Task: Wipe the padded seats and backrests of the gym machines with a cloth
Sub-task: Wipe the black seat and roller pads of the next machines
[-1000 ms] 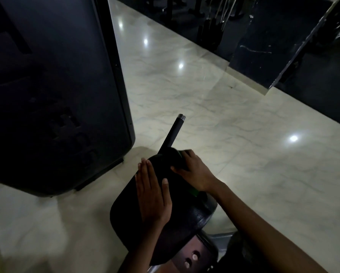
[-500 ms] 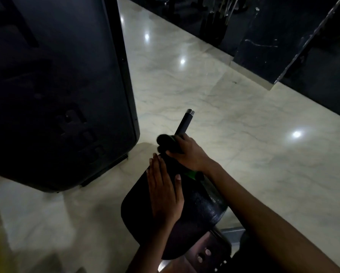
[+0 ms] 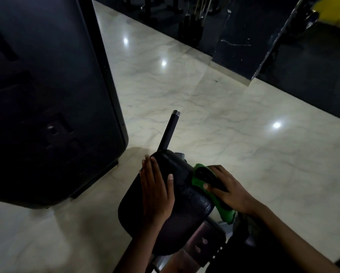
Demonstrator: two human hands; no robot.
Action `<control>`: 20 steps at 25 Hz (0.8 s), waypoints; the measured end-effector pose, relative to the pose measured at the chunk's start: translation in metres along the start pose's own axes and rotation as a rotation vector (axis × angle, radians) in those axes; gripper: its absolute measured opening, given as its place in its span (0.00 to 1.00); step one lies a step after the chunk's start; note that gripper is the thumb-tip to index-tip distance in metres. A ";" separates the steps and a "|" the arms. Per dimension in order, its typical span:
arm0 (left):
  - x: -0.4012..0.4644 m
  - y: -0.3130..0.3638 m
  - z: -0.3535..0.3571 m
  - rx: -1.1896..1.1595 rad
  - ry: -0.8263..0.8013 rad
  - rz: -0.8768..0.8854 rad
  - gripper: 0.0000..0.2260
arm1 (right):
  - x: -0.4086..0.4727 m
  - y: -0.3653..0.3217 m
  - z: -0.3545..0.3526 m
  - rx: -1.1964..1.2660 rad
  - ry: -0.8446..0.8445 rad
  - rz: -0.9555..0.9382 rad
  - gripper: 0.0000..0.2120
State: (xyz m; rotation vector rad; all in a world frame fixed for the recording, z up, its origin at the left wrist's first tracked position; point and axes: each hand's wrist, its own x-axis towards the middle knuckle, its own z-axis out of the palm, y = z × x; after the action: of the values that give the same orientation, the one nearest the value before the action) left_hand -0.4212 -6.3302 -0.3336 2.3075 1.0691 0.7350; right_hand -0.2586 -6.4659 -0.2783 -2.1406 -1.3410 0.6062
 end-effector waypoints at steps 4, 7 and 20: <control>0.012 -0.007 -0.010 0.045 -0.081 0.238 0.26 | -0.011 -0.013 0.008 0.023 0.069 0.133 0.25; 0.030 -0.003 -0.016 0.143 -0.234 0.597 0.23 | -0.032 -0.036 0.042 0.258 0.523 0.508 0.21; 0.027 0.015 -0.001 0.132 -0.306 0.812 0.23 | -0.016 -0.017 0.065 0.839 0.641 1.057 0.21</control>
State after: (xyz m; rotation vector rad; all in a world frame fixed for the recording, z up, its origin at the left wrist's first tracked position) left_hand -0.3991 -6.3176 -0.3164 2.8483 0.0093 0.5536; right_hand -0.3166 -6.4618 -0.3148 -1.8676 0.4300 0.6002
